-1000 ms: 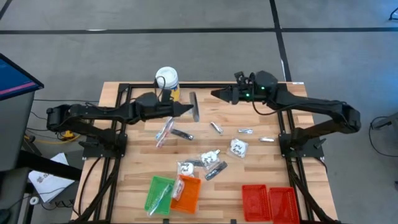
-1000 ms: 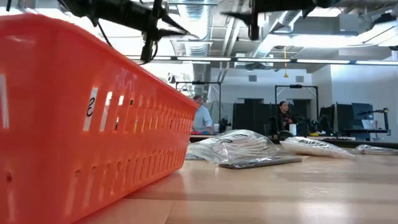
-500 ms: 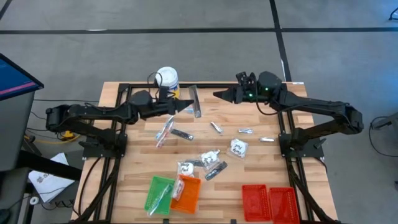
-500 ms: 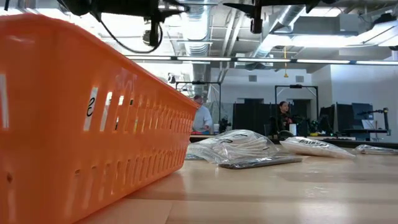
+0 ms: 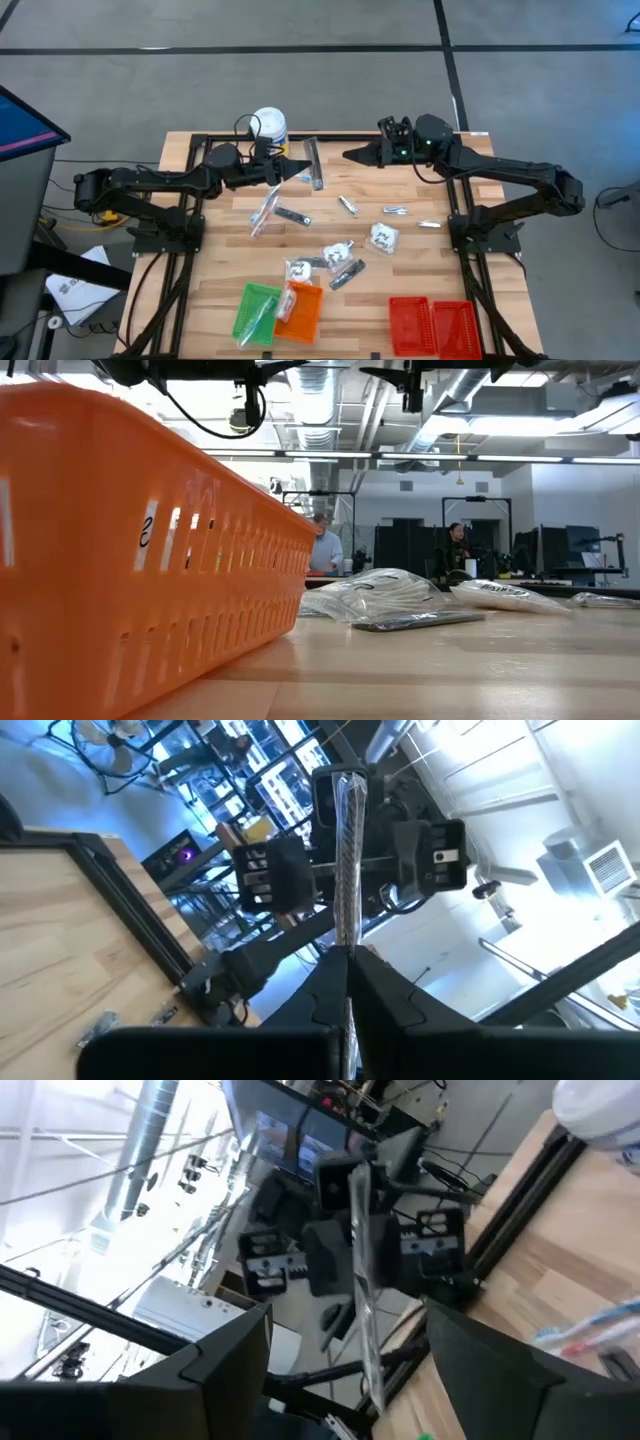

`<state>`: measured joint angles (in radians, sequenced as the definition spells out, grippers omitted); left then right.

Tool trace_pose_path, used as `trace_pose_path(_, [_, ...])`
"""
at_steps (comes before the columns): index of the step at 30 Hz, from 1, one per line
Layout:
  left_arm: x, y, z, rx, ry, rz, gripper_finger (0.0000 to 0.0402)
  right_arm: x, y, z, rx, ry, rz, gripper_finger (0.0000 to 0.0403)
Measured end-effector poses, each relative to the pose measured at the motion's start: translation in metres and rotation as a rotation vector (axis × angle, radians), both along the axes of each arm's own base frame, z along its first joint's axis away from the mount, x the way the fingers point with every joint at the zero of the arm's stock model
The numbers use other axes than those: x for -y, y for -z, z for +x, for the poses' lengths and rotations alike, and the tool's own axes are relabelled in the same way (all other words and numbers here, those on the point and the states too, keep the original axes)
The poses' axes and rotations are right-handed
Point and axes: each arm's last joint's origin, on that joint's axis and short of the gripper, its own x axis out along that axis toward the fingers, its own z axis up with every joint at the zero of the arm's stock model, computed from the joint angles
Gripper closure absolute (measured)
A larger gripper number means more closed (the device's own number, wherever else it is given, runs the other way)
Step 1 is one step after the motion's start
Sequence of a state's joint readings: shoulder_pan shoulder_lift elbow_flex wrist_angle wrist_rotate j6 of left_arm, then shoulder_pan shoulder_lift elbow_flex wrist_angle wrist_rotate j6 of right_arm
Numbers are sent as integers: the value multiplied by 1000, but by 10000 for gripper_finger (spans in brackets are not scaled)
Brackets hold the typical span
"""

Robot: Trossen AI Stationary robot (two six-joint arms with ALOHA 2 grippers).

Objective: Pick & Place Travel size toiletries
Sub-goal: Put the black comb into the left red basket

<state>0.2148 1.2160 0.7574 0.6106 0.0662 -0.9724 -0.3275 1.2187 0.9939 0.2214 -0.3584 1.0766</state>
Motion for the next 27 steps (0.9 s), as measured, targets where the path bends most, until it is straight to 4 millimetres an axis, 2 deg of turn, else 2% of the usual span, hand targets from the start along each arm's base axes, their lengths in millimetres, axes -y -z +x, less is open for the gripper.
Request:
trace_pose_path(5, [6,-1,1,6,51,5,401,-8,4,6,-15,-34,-23,143])
trace_pose_path(8, [9,-1,1,12,83,10,401,-19,10,17,-29,-63,-24,143])
trace_pose_path(15, [11,-1,2,12,106,17,401,-28,28,41,-54,-71,-5,143])
trace_pose_path(22, [11,0,3,4,106,16,401,-40,22,68,-4,-134,-17,143])
trace_pose_path(27, [13,1,3,-1,126,17,401,-42,14,71,23,-144,-35,143])
